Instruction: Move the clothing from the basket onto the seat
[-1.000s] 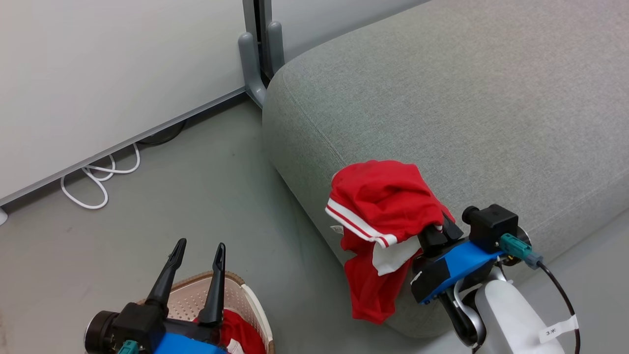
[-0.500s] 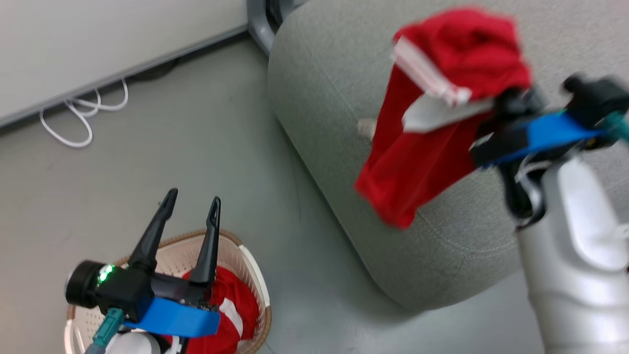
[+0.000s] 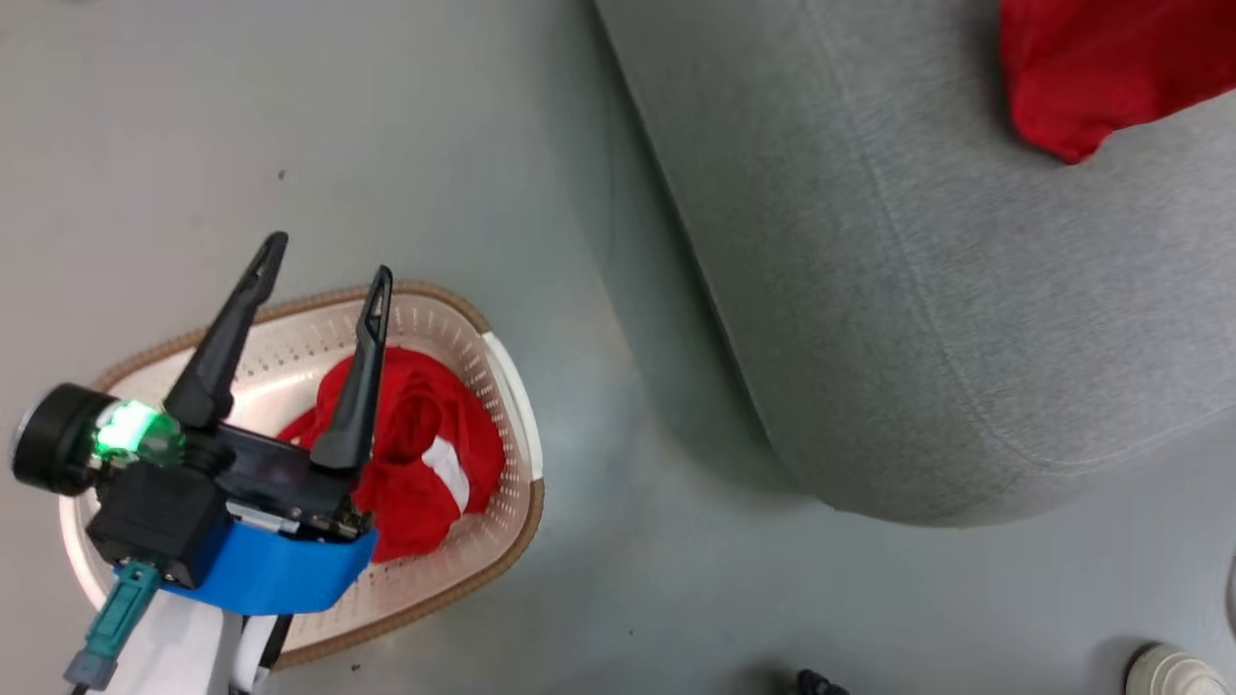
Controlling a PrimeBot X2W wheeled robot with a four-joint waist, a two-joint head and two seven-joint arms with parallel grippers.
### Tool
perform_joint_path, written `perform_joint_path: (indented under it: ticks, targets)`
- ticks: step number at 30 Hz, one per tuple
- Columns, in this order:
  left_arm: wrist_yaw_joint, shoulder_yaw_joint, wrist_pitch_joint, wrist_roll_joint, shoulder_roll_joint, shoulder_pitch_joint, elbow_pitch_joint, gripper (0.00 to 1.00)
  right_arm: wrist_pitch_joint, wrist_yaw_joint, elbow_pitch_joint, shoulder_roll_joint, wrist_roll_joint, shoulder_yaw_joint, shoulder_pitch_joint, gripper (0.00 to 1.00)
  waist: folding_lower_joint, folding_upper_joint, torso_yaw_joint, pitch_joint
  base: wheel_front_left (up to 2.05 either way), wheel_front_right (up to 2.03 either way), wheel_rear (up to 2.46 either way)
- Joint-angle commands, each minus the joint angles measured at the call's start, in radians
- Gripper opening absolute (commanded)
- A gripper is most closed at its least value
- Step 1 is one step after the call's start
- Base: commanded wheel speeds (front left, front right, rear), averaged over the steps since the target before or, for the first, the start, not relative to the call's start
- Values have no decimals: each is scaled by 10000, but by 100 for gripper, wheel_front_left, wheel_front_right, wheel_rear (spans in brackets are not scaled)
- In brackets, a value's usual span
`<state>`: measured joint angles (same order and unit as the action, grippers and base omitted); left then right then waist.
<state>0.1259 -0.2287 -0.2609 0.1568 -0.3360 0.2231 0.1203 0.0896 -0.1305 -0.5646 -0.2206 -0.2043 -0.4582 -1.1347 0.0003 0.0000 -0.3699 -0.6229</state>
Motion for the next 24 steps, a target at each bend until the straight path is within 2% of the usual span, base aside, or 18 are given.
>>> perform_joint_path:
  ticks: [1,4,11,12,13,14,15,24]
  targets:
    - [70,26,-2,-53,-64,247,110,100,63,-5,-111,-17,10,-67,-169,0,-3,0,338,-657,0,0,0]
    - [70,4,126,-102,-225,366,388,100,288,-5,-863,-234,67,-702,-376,0,-3,0,424,-1009,0,0,0]
    - [70,-188,317,-123,-342,519,666,100,776,-5,-2694,-245,552,-1466,-289,0,-3,0,477,-1463,0,0,0]
    - [70,-219,355,-156,-381,517,669,100,846,-5,-2910,-235,611,-1516,-348,5,-3,0,468,-1488,0,0,0]
    - [70,-231,367,-162,-402,513,680,100,913,-5,-3091,-223,678,-1535,-403,37,-3,0,456,-1508,0,0,0]
    - [70,-243,377,-162,-420,511,688,100,941,-5,-3262,-245,727,-1513,-467,80,-3,0,451,-1523,0,0,0]
    - [65,-242,367,-153,-437,512,679,100,971,-5,-3433,-218,746,-1470,-516,100,-3,0,446,-1523,0,0,0]
    - [1,-419,197,9,-271,565,245,100,1422,-5,-4479,-488,982,-1273,-572,100,-3,0,562,-923,0,0,0]
